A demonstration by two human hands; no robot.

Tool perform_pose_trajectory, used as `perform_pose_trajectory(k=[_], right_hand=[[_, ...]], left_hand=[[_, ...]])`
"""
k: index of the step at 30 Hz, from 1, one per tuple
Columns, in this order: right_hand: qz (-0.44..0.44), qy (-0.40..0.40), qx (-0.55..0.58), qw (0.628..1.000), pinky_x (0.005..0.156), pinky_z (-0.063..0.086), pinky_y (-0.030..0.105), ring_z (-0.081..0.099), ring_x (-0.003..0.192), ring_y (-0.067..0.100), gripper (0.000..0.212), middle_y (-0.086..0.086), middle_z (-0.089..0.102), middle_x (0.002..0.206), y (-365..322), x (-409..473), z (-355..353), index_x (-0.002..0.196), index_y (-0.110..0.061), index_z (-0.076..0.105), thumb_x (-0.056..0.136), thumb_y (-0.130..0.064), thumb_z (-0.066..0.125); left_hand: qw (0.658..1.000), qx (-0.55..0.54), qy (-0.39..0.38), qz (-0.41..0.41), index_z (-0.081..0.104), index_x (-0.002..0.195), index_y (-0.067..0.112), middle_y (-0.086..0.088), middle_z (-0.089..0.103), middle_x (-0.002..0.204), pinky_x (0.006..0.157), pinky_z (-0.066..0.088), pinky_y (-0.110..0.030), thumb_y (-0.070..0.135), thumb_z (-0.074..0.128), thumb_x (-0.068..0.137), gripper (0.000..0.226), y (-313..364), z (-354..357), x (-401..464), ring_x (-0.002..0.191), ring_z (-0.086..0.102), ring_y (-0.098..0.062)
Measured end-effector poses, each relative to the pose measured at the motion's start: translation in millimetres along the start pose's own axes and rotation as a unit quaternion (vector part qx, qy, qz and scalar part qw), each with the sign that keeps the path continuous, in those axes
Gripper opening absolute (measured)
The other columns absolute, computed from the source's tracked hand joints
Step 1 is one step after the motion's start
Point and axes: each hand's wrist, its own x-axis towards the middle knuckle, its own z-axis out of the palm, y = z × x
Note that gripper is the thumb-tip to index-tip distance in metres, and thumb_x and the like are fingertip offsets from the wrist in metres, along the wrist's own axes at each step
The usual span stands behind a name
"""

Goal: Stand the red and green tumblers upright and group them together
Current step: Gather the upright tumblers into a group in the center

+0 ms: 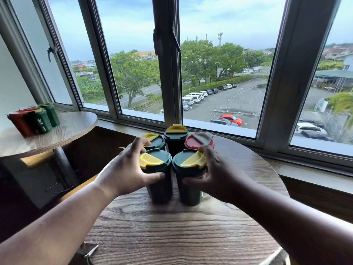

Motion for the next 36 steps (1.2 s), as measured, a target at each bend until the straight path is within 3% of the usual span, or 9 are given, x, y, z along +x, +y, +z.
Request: perform_pose_trajectory(k=[12, 16, 19, 22, 26, 30, 33, 36], right_hand=[[0.004, -0.017, -0.003, 1.0, 0.085, 0.047, 0.031, 0.053, 0.097, 0.015, 0.083, 0.0, 0.058, 0.121, -2, -1, -3, 0.132, -0.023, 0.037, 0.07, -0.064, 0.073], [0.006, -0.033, -0.018, 0.999, 0.089, 0.047, 0.033, 0.054, 0.103, 0.017, 0.085, 0.002, 0.057, 0.125, -2, 0, -6, 0.133, -0.023, 0.036, 0.07, -0.071, 0.068], [0.007, -0.026, -0.032, 0.999, 0.094, 0.046, 0.035, 0.053, 0.113, 0.02, 0.087, 0.004, 0.053, 0.133, -6, 0, -12, 0.138, -0.024, 0.035, 0.073, -0.079, 0.053], [-0.025, 0.022, -0.071, 0.997, 0.101, 0.039, 0.035, 0.045, 0.127, 0.022, 0.078, 0.003, 0.046, 0.141, -10, 4, -19, 0.139, -0.026, 0.039, 0.08, -0.078, 0.039], [-0.074, 0.051, -0.11, 0.99, 0.084, 0.03, 0.026, 0.04, 0.126, 0.018, 0.044, -0.002, 0.048, 0.129, -25, 10, -31, 0.129, -0.029, 0.05, 0.093, -0.055, 0.047], [-0.14, 0.043, -0.091, 0.985, 0.09, 0.041, 0.03, 0.048, 0.115, 0.018, 0.028, -0.003, 0.056, 0.116, -51, 20, -35, 0.115, -0.024, 0.061, 0.093, -0.04, 0.054], [-0.165, 0.035, -0.08, 0.982, 0.083, 0.052, 0.039, 0.054, 0.099, 0.014, 0.021, -0.013, 0.056, 0.098, -75, 26, -29, 0.095, -0.034, 0.059, 0.085, -0.047, 0.048], [-0.193, 0.023, -0.079, 0.978, 0.076, 0.054, 0.041, 0.054, 0.091, 0.014, 0.02, -0.014, 0.055, 0.096, -103, 27, -20, 0.088, -0.033, 0.058, 0.083, -0.046, 0.044]], left_hand=[[1.0, -0.002, -0.009, 0.0, 0.036, 0.124, 0.04, 0.004, 0.054, 0.116, 0.091, 0.05, -0.033, 0.064, 0.082, 0.057, 0.085, -3, -2, 3, 0.105, 0.056, -0.016], [0.999, 0.026, -0.032, 0.006, 0.037, 0.127, 0.038, 0.004, 0.054, 0.117, 0.09, 0.049, -0.031, 0.08, 0.074, 0.051, 0.094, -2, -7, 4, 0.106, 0.056, -0.015], [0.999, 0.041, -0.02, 0.012, 0.042, 0.127, 0.036, 0.008, 0.055, 0.113, 0.084, 0.051, -0.03, 0.09, 0.062, 0.051, 0.095, 3, -14, 2, 0.097, 0.058, -0.009], [0.998, 0.055, 0.034, 0.016, 0.051, 0.119, 0.038, 0.014, 0.057, 0.106, 0.079, 0.053, -0.033, 0.085, 0.051, 0.062, 0.074, 8, -23, -1, 0.087, 0.058, -0.001], [0.995, 0.062, 0.077, 0.002, 0.058, 0.099, 0.04, 0.019, 0.06, 0.092, 0.073, 0.056, -0.036, 0.071, 0.054, 0.077, 0.039, 8, -38, -3, 0.076, 0.06, -0.001], [0.993, 0.084, 0.074, -0.027, 0.062, 0.092, 0.035, 0.017, 0.063, 0.083, 0.071, 0.056, -0.033, 0.055, 0.06, 0.087, 0.02, 4, -56, -12, 0.073, 0.06, -0.001], [0.992, 0.103, 0.067, -0.038, 0.064, 0.091, 0.033, 0.015, 0.065, 0.08, 0.07, 0.056, -0.032, 0.051, 0.06, 0.089, 0.018, -1, -74, -28, 0.073, 0.062, -0.003], [0.99, 0.114, 0.062, -0.05, 0.065, 0.089, 0.034, 0.015, 0.065, 0.078, 0.067, 0.056, -0.032, 0.052, 0.063, 0.086, 0.018, -11, -94, -48, 0.07, 0.062, -0.004]])
